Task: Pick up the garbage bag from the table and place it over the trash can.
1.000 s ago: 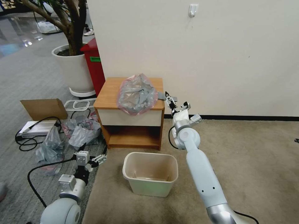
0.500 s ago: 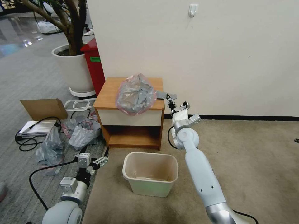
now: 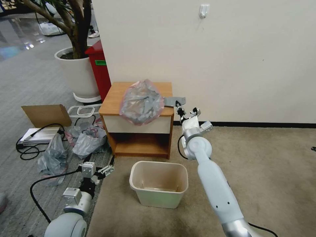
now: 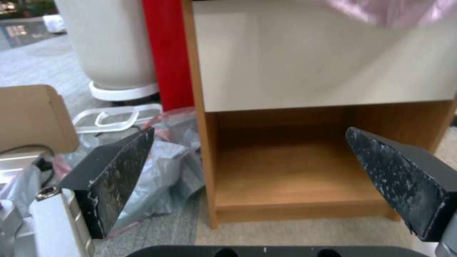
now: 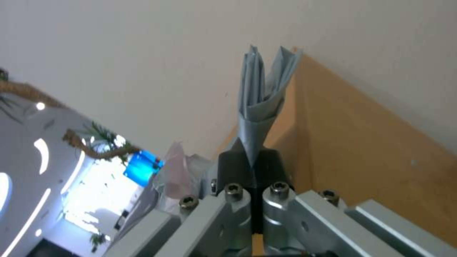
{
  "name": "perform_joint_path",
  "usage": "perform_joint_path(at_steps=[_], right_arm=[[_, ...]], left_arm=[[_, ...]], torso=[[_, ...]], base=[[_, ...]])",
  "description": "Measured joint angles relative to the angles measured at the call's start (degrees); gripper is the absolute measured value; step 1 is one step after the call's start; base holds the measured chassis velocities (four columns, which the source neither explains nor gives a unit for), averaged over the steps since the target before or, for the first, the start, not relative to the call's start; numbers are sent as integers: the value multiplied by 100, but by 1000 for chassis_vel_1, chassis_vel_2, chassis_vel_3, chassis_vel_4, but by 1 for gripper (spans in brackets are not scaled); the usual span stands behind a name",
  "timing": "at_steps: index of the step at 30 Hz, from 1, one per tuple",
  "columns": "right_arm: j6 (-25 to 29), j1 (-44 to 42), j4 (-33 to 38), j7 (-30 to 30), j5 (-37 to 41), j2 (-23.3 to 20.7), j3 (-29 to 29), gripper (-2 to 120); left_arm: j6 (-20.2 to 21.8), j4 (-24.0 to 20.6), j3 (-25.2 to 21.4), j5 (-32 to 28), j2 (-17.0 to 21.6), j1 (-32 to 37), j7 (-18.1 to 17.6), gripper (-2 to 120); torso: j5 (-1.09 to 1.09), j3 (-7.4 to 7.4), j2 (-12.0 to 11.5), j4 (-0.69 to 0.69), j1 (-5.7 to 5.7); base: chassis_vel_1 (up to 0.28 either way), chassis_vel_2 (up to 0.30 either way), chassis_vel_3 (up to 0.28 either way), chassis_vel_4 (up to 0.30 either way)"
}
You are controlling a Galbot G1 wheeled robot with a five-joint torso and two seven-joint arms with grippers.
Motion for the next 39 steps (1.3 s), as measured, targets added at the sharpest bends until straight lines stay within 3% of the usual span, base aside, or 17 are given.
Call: perform_joint_path(at_steps=[3,5,7,9,10,13,16,22,37,39], right_arm=[[-108,-207,449,363,15,-142,-155,0],[-272,-536,1110,1121,99,-445,-492,0],[-282,-571,1171,1201,107,-476,-529,0],[-389,-869,1728,2038,202,-767,-898,0],[-389,-869,1728,2038,202,-767,-898,0],[-527,-1223,2377,2956,296,-1168,-1392,0],[-704,-1585,2820,3393,264,-1498,-1765,0],[-799,-2204,2988,3681,-263,-1960,-2222,0],[-835,-2383,3052,3719,-297,-1904,-2276,0],[-945,-2345,3057,3773,-249,-1881,-2277,9]], left_arm=[[-18,2,-68,-64,-18,-12,-50,100],[-28,2,-231,-236,-8,-55,-139,100],[-29,1,-247,-251,-3,-60,-150,100],[-36,-33,-374,-404,53,-110,-261,100],[-36,-33,-374,-404,53,-110,-261,100],[-43,-96,-493,-592,87,-175,-359,100],[-43,-119,-597,-673,120,-221,-411,100],[-35,-81,-661,-708,144,-229,-439,100],[-22,-76,-481,-616,84,-206,-430,100],[-18,-128,-432,-580,92,-168,-415,100]], torso=[[-1,0,0,0,0],[0,0,0,0,0],[0,0,0,1,0],[0,0,0,0,0],[0,0,0,0,0],[1,0,0,-1,0],[0,0,1,-1,0],[0,-1,1,-1,0],[0,0,1,-1,0],[0,0,1,0,0]], base=[[0,0,0,0],[0,0,0,0],[0,0,0,0],[0,0,0,0],[0,0,0,0],[0,0,0,0],[0,0,0,0],[0,0,0,0],[0,0,0,0],[0,0,0,0]])
